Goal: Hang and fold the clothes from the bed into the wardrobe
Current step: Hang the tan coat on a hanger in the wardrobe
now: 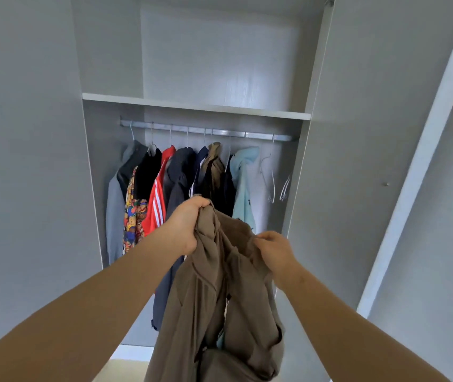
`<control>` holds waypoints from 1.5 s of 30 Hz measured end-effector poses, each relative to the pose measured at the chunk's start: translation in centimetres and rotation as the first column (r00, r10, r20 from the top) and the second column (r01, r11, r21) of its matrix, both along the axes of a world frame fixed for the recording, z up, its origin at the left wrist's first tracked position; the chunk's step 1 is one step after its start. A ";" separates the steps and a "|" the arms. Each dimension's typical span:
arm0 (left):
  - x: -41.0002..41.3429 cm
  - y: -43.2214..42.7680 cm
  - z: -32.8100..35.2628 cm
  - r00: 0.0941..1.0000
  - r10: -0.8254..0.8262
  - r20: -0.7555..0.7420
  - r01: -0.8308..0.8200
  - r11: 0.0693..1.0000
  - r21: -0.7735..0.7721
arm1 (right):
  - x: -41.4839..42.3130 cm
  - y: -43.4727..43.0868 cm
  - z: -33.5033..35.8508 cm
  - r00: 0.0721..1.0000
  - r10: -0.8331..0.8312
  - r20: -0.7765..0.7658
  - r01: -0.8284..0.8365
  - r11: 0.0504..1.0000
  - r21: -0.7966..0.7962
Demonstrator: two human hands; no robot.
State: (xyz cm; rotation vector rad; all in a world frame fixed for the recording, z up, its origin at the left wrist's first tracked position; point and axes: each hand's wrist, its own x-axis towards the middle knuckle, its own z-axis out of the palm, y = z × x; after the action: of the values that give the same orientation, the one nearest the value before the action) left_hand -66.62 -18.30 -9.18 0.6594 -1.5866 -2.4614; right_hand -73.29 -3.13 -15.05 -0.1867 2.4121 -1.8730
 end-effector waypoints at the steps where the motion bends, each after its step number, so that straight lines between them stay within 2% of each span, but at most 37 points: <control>1: -1.5 -1.1 0.2 1.000 -0.025 0.003 0.026 1.000 -0.008 | -1.7 -1.4 0.2 1.000 -0.002 -0.006 0.003 1.000 0.013; 6: -9.3 -6.8 1.7 0.989 -0.142 0.043 0.144 0.988 -0.056 | -9.7 -7.7 0.9 1.000 0.014 -0.011 -0.014 0.999 0.046; 13: -19.4 -11.5 1.5 0.990 -0.135 0.033 0.136 0.990 -0.041 | -19.2 -10.8 0.3 0.992 0.001 0.129 0.005 0.999 -0.052; 17: -25.0 -13.4 1.3 0.992 -0.126 0.031 0.128 0.991 -0.051 | -25.9 -11.7 1.0 0.997 -0.050 0.058 0.052 0.998 -0.033; 21: -32.0 -14.8 1.2 0.995 -0.096 0.026 0.098 0.994 -0.056 | -34.4 -12.7 1.0 0.986 -0.128 -0.107 0.140 0.983 0.118; 26: -39.3 -15.7 1.5 0.995 -0.096 -0.019 0.096 0.995 -0.027 | -43.5 -12.7 2.3 0.938 -0.182 -0.296 0.276 0.908 0.315; 29: -42.7 -16.0 1.8 0.993 -0.116 -0.010 0.115 0.992 -0.041 | -48.3 -12.6 2.4 0.920 -0.224 -0.322 0.355 0.826 0.438; 30: -43.6 -16.2 1.8 0.993 -0.119 0.000 0.119 0.992 -0.041 | -49.5 -12.8 2.3 0.926 -0.251 -0.282 0.361 0.804 0.472; 31: -44.4 -16.5 1.7 0.993 -0.115 0.017 0.116 0.992 -0.040 | -50.4 -13.0 2.1 0.934 -0.283 -0.218 0.354 0.807 0.472; 33: -45.4 -17.1 1.5 0.992 -0.115 0.046 0.117 0.992 -0.037 | -51.8 -13.3 1.1 0.939 -0.336 -0.076 0.340 0.868 0.361; 34: -45.9 -17.5 1.5 0.991 -0.118 0.060 0.120 0.992 -0.037 | -52.3 -13.6 1.1 0.947 -0.316 -0.060 0.318 0.894 0.317; 36: -46.6 -18.1 1.3 0.990 -0.120 0.080 0.123 0.992 -0.041 | -52.7 -14.0 1.4 0.959 -0.276 -0.065 0.279 0.881 0.382; 37: -47.0 -18.4 1.2 0.988 -0.122 0.090 0.126 0.991 -0.040 | -53.0 -14.4 1.7 0.946 -0.325 -0.020 0.319 0.912 0.258; 38: -47.2 -18.7 1.2 0.987 -0.128 0.100 0.132 0.990 -0.040 | -53.2 -14.7 2.0 0.929 -0.370 -0.021 0.366 0.908 0.205; 41: -47.3 -19.2 1.1 0.982 -0.146 0.117 0.153 0.987 -0.047 | -53.4 -16.0 2.9 0.891 -0.452 -0.028 0.452 0.883 0.129; 45: -46.5 -19.7 1.1 0.976 -0.184 0.120 0.193 0.979 -0.072 | -51.7 -17.2 3.7 0.884 -0.463 -0.055 0.465 0.885 0.009</control>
State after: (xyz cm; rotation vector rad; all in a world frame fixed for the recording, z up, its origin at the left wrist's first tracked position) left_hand -113.12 -37.98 -8.06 0.6752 -1.8635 -2.5115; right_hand -125.03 -20.31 -11.31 0.3892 2.6926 -2.0303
